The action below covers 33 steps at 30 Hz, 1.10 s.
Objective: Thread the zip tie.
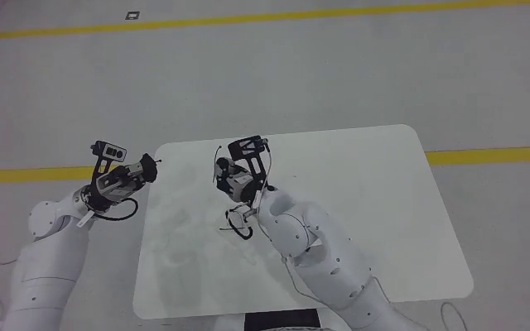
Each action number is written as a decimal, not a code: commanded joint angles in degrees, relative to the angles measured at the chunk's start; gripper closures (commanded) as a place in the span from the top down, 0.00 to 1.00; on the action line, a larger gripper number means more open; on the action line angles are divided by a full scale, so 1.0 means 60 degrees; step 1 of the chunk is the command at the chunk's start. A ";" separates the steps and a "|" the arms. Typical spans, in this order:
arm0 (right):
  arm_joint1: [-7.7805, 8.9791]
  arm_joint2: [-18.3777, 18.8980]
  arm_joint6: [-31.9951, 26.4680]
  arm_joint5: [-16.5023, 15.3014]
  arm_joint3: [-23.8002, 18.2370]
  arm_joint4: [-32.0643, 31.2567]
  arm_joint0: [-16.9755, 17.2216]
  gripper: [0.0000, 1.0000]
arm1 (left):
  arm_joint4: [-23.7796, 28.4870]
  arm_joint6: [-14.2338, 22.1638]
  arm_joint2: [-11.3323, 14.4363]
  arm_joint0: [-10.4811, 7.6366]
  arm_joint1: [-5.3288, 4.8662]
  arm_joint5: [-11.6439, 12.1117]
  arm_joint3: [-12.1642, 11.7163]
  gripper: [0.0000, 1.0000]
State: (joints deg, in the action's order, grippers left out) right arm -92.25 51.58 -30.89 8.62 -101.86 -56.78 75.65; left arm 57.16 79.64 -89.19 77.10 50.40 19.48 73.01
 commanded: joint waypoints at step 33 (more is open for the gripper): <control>0.0738 0.1539 0.0886 -0.0397 -0.2847 -0.2578 0.2679 0.00 | -0.1477 -0.2223 0.2610 -0.0722 0.1018 0.0000 0.1217 0.00</control>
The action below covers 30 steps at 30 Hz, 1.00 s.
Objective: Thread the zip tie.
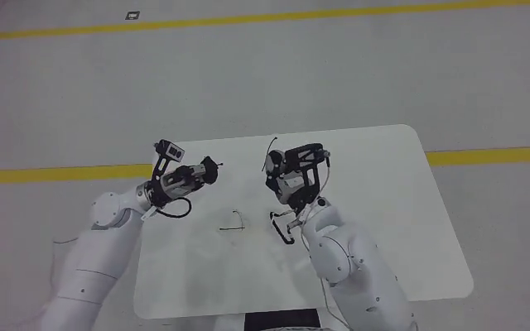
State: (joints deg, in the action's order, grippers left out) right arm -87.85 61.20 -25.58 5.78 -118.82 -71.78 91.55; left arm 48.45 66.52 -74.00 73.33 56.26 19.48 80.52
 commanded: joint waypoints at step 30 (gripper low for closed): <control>0.0229 0.0266 0.0742 -0.0215 -0.0345 -0.0923 0.0332 0.00 | -0.0453 -0.1479 0.2134 -0.1063 0.0758 0.0000 -0.0608 0.00</control>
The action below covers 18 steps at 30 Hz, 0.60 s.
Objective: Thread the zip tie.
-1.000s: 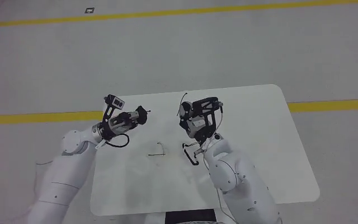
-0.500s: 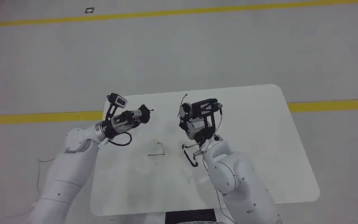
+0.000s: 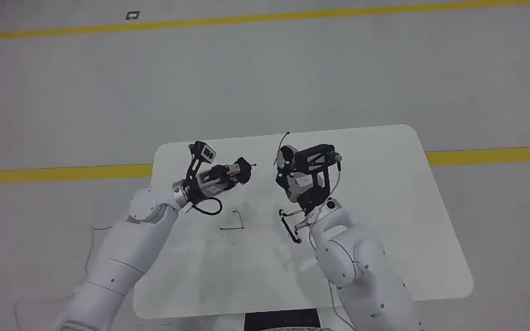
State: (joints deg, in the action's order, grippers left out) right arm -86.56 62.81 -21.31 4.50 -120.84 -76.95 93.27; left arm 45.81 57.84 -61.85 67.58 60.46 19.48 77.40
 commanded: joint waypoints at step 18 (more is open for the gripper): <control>0.0145 0.0108 0.0444 -0.0373 0.0017 -0.0357 0.0277 0.00 | -0.0211 0.0021 0.0388 -0.0636 0.0370 0.0000 -0.0494 0.00</control>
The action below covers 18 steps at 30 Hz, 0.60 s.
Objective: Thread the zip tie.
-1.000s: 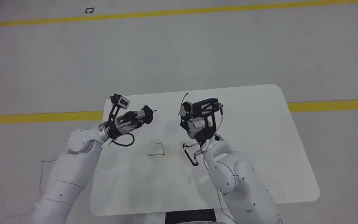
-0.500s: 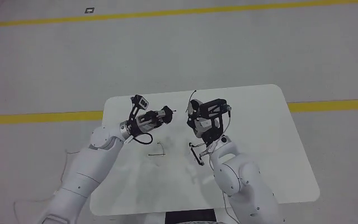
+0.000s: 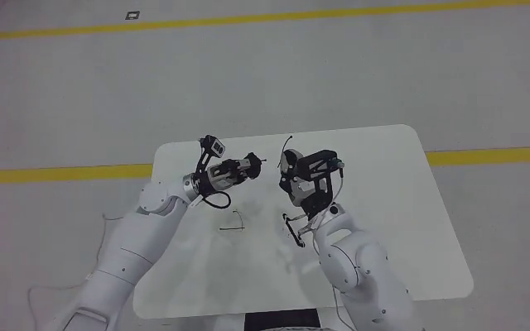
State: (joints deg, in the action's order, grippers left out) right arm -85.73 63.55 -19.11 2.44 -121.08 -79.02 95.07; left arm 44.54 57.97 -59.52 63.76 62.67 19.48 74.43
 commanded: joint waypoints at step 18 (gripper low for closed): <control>-0.0025 -0.0960 0.0775 0.0548 0.0687 -0.0836 -0.0656 0.00 | 0.0000 0.0000 0.0000 0.0000 0.0000 0.0000 0.0000 0.00</control>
State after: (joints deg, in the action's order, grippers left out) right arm -85.89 58.09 -14.58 5.53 -117.09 -83.63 91.14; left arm 44.54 57.96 -59.52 63.76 62.68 19.48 74.43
